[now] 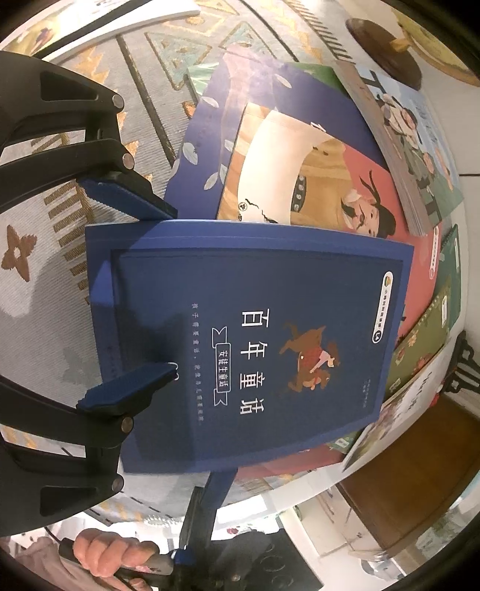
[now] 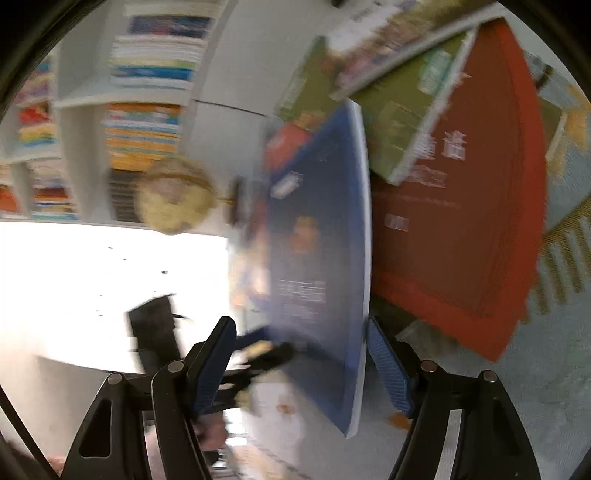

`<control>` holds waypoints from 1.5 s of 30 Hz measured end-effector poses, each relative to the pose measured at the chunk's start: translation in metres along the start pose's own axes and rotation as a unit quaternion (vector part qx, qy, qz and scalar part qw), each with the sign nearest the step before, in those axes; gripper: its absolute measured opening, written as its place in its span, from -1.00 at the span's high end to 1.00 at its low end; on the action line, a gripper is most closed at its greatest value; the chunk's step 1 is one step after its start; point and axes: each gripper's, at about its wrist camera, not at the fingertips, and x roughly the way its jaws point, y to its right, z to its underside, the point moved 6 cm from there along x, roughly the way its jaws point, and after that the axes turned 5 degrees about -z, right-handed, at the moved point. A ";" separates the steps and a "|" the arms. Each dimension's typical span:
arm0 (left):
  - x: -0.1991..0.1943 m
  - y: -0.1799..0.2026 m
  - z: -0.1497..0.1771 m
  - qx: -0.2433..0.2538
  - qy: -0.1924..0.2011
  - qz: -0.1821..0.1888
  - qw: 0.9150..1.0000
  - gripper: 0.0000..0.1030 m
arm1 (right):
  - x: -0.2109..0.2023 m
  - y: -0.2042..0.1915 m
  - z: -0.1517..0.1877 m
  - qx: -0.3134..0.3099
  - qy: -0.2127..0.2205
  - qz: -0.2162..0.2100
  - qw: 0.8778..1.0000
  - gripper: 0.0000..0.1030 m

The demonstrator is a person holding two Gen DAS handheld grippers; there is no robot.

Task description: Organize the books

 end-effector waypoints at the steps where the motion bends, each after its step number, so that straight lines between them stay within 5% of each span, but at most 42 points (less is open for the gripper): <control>1: 0.000 -0.001 0.000 -0.001 0.000 0.000 1.000 -0.45 | -0.001 -0.002 0.000 -0.004 -0.002 -0.004 1.000 -0.34; 6: 0.000 -0.002 0.001 0.003 0.002 -0.012 1.000 -0.45 | 0.003 0.009 0.006 -0.007 -0.019 0.032 0.999 -0.02; 9: 0.000 -0.001 0.001 0.003 0.001 -0.010 1.000 -0.45 | -0.001 0.021 0.010 0.023 -0.013 0.023 0.999 0.02; 13: 0.002 0.003 0.001 0.011 0.001 -0.018 1.000 -0.51 | 0.010 0.030 0.012 0.020 -0.033 0.091 0.995 0.03; 19: 0.003 0.003 0.001 0.011 0.001 -0.014 1.000 -0.51 | 0.016 0.033 0.012 0.027 -0.050 0.108 0.993 0.07; 26: 0.004 0.005 0.001 0.018 0.002 -0.022 1.000 -0.53 | 0.014 0.031 0.012 0.036 -0.041 0.088 0.995 0.00; 31: 0.004 0.004 0.000 0.004 0.003 -0.008 1.000 -0.56 | 0.001 0.000 0.010 0.009 -0.027 -0.023 0.999 0.01; 34: 0.004 0.006 0.001 0.015 0.003 -0.017 1.000 -0.57 | 0.017 0.006 0.017 -0.019 -0.066 0.043 0.997 0.04; 39: 0.003 0.005 -0.001 0.005 0.004 -0.006 1.000 -0.57 | 0.028 0.013 0.019 -0.022 -0.055 0.072 0.996 0.76; 45: -0.014 -0.003 -0.001 -0.025 0.022 0.033 0.999 -0.57 | 0.029 -0.011 0.020 -0.098 -0.072 0.119 0.985 0.84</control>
